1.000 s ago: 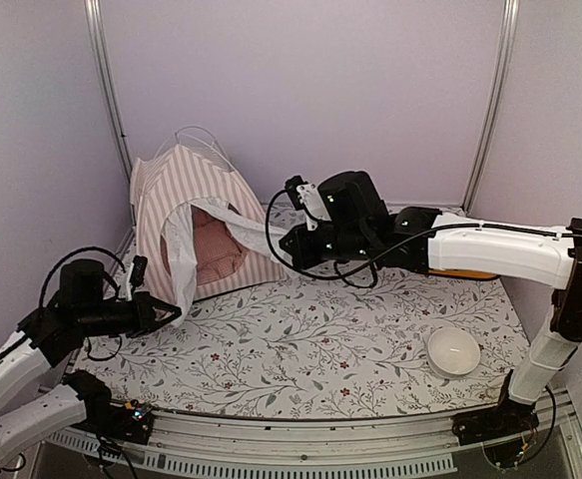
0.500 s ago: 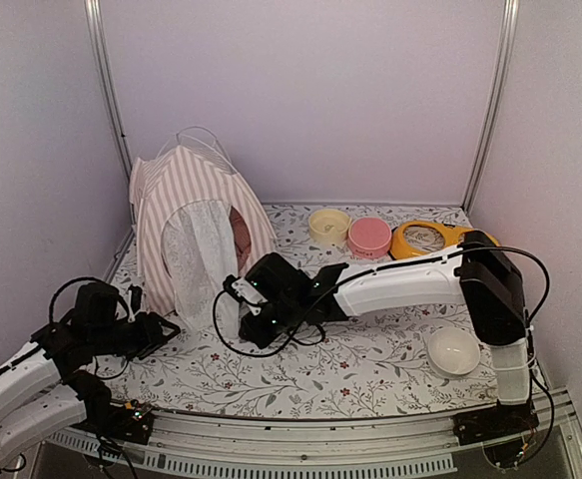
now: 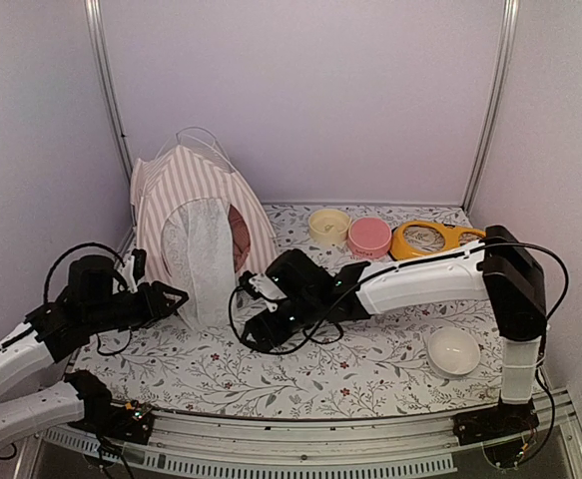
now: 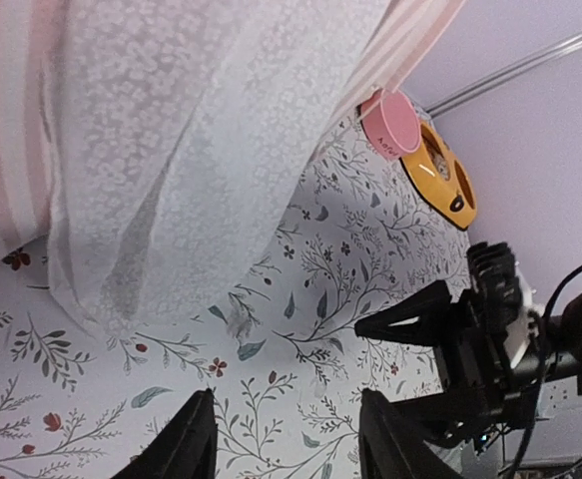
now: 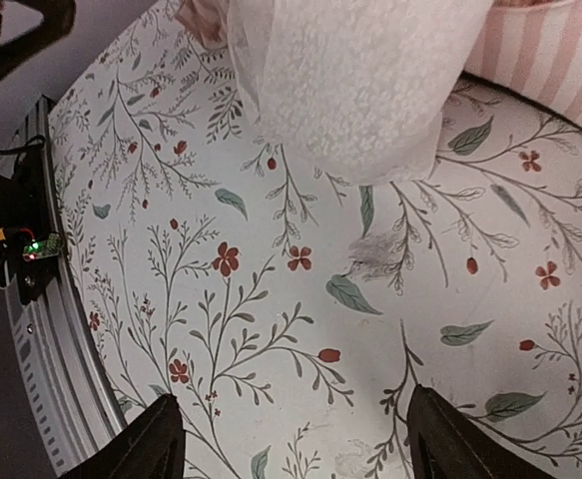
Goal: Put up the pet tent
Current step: Move the tent to the corner of the board.
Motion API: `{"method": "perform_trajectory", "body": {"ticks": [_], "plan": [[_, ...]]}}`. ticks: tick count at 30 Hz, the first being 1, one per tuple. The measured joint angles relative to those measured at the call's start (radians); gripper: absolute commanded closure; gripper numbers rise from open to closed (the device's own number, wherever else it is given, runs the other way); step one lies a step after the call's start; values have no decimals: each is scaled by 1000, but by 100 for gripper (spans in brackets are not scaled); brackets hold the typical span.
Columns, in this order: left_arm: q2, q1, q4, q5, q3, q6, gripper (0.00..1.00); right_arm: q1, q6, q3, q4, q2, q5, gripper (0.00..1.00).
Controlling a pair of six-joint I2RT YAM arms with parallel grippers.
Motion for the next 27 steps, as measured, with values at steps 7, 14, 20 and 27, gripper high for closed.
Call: {"method": "perform_trajectory", "body": {"ticks": [7,14,20,27], "plan": [[261,-165,193,-58,22,25,65,-142,76,-210,108,-316,41,7],[563,-181,360,-146,41,27,73,-268,158,-394,187,-553,82,4],[842,-158,456,-203,141,75,73,-286,199,-477,189,-614,83,1],[893,13,509,-228,175,130,70,-298,226,-524,172,-690,110,1]]}}
